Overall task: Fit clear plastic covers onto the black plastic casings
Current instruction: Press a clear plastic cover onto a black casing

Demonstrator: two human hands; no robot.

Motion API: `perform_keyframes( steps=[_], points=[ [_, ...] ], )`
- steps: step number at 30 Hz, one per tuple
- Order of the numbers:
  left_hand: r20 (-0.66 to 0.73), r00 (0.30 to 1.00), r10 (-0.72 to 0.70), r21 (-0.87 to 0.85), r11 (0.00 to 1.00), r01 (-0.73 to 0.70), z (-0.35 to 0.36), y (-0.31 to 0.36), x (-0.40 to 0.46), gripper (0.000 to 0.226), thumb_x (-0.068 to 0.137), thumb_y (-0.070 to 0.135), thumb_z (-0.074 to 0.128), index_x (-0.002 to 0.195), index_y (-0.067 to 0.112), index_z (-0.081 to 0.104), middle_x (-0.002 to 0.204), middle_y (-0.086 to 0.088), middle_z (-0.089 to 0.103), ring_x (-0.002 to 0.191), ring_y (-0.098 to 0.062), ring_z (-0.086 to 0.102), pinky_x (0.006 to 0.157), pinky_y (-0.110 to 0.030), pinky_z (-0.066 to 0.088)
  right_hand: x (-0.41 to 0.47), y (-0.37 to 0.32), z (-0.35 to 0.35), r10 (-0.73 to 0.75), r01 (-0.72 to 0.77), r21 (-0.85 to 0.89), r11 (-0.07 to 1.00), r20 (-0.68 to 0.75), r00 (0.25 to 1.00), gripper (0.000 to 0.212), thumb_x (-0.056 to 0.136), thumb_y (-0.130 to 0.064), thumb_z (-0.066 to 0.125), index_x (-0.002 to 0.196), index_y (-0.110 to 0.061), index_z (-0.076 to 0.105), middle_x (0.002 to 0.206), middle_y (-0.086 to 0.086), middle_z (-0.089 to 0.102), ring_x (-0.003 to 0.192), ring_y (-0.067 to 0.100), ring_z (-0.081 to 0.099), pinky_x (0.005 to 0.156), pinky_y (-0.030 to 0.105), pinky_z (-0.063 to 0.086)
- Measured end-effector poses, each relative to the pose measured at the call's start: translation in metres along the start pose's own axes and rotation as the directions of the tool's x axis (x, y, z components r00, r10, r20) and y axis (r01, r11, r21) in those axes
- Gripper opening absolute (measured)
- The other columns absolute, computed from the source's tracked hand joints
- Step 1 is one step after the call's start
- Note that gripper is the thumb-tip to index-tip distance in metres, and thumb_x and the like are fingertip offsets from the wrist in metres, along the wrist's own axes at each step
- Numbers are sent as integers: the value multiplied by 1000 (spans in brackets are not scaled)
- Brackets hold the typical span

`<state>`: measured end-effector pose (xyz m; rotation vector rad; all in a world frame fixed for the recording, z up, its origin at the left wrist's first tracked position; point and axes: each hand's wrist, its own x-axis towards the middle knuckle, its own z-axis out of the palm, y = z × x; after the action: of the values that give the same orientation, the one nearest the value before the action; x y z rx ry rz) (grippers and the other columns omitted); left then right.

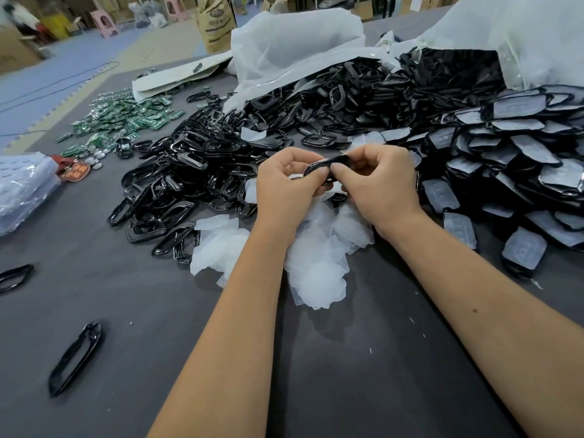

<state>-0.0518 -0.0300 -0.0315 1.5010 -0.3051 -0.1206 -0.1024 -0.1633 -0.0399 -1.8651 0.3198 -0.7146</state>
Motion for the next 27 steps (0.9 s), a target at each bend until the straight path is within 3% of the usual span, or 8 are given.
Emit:
perform_keyframes(
  steps=[3, 5, 8, 10, 13, 18, 22, 27],
  points=[
    [-31, 999, 23, 53, 998, -21, 1, 0, 0, 14, 86, -9, 73, 90, 4, 71, 87, -21, 74, 67, -25, 76, 59, -20, 55, 0, 2, 1, -12, 12, -6, 1000, -19, 1000, 6, 84, -20, 82, 82, -22, 76, 73, -3, 75, 67, 16, 72, 72, 42, 62],
    [-78, 996, 45, 48, 998, -41, 2, 0, 0, 15, 85, -9, 73, 90, 5, 72, 84, -17, 74, 68, -26, 76, 59, -21, 55, 1, 1, 0, -9, 9, 6, 1000, -31, 999, 13, 84, -23, 84, 94, -17, 78, 77, -1, 75, 69, 19, 72, 72, 41, 62],
    [-207, 975, 77, 12, 997, -76, -1, 0, 2, 16, 85, -11, 73, 90, 5, 71, 89, -16, 73, 71, -27, 76, 60, -21, 56, 1, 2, 0, 33, -33, 111, 993, 4, 999, 41, 84, -5, 81, 123, -8, 71, 93, 3, 73, 83, 23, 75, 80, 41, 64],
    [-289, 956, 57, -47, 996, -74, -5, 1, 5, 16, 87, -11, 72, 90, 5, 70, 93, -20, 73, 75, -31, 76, 61, -21, 56, 1, 2, 0, 22, -21, 112, 993, -6, 1000, 46, 84, 6, 74, 128, -7, 68, 95, 0, 70, 89, 22, 74, 83, 39, 64],
    [-333, 943, 6, -126, 991, -51, -10, 0, 8, 17, 88, -11, 70, 88, 5, 67, 79, -14, 67, 66, -24, 71, 64, -25, 57, -1, 0, -2, -17, 21, 88, 996, -40, 999, 38, 84, 2, 78, 119, -11, 73, 88, -5, 71, 83, 18, 73, 80, 36, 63],
    [-312, 949, -52, -159, 987, 1, -12, -2, 8, 14, 89, -9, 70, 91, 5, 66, 65, -3, 63, 57, -21, 70, 65, -30, 60, -5, -3, -2, -91, 93, 131, 987, -21, 996, 14, 82, -21, 87, 93, -19, 78, 80, -3, 75, 73, 18, 71, 70, 43, 62],
    [-298, 951, -89, -146, 988, 47, -13, -2, 9, 14, 88, -6, 72, 92, 6, 68, 58, 6, 59, 59, -21, 73, 61, -26, 57, -3, -1, -3, -79, 79, 165, 983, -6, 997, 12, 85, -26, 84, 82, -31, 74, 84, -7, 72, 70, 11, 62, 67, 30, 53],
    [-281, 954, -108, -143, 987, 70, -12, -1, 10, 16, 88, -8, 71, 89, 8, 69, 59, 5, 63, 59, -21, 73, 60, -23, 57, -3, -1, -4, -9, -12, 350, 937, 59, 998, 3, 92, -9, 78, 90, -10, 75, 72, -3, 70, 59, 10, 62, 46, 22, 47]
  ],
)
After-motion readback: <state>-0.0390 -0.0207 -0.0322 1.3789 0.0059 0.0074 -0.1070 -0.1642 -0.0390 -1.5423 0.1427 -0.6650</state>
